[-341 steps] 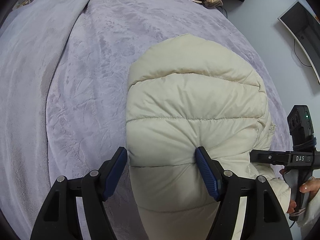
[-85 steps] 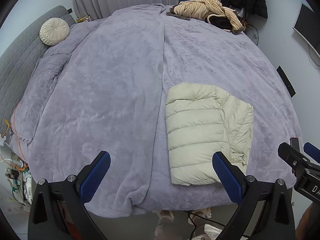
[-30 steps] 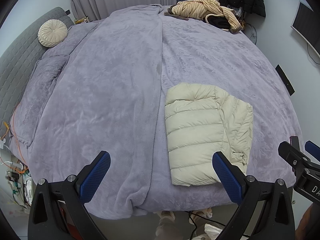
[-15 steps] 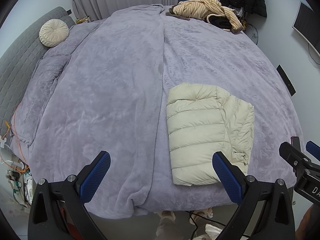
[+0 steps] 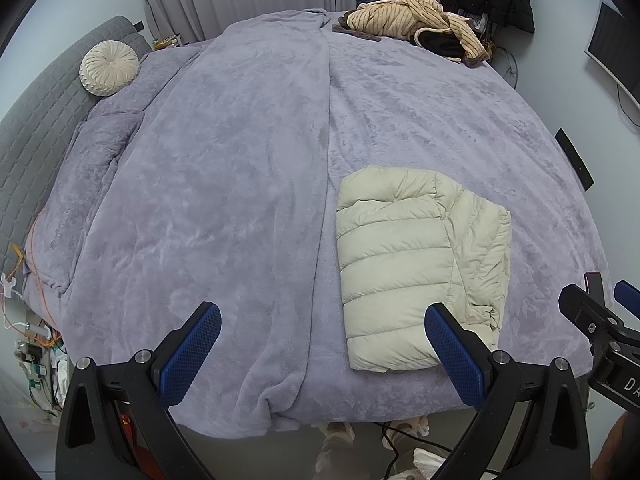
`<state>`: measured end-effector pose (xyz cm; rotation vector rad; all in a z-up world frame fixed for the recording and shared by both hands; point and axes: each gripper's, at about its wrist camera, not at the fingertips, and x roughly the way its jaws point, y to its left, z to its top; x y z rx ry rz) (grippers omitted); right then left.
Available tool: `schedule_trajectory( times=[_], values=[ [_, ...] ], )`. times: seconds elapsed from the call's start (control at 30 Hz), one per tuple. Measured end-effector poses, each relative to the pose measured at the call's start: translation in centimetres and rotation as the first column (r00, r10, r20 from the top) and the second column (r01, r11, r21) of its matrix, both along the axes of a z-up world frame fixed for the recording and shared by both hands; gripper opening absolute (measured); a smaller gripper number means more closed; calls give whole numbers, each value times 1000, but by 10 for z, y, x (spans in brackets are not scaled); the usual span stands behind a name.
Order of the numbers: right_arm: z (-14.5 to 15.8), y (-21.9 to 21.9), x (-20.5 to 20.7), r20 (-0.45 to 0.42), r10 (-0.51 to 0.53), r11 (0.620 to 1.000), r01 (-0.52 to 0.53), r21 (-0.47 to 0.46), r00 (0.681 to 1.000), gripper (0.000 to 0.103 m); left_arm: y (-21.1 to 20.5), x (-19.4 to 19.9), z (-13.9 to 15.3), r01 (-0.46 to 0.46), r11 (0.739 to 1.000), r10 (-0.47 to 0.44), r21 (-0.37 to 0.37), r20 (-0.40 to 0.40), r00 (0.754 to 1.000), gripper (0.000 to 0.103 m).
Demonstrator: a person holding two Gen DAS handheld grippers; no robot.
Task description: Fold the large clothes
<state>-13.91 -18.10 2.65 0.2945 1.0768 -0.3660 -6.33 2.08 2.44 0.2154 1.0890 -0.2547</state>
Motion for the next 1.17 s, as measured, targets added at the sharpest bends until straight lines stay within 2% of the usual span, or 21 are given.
schedule_trajectory(
  times=[1.17],
  values=[
    [1,-3,3,-4,6,1000,-6,0,1000,103,3,0,-4,20,1000,-20,-2,-10,1000,102]
  ],
)
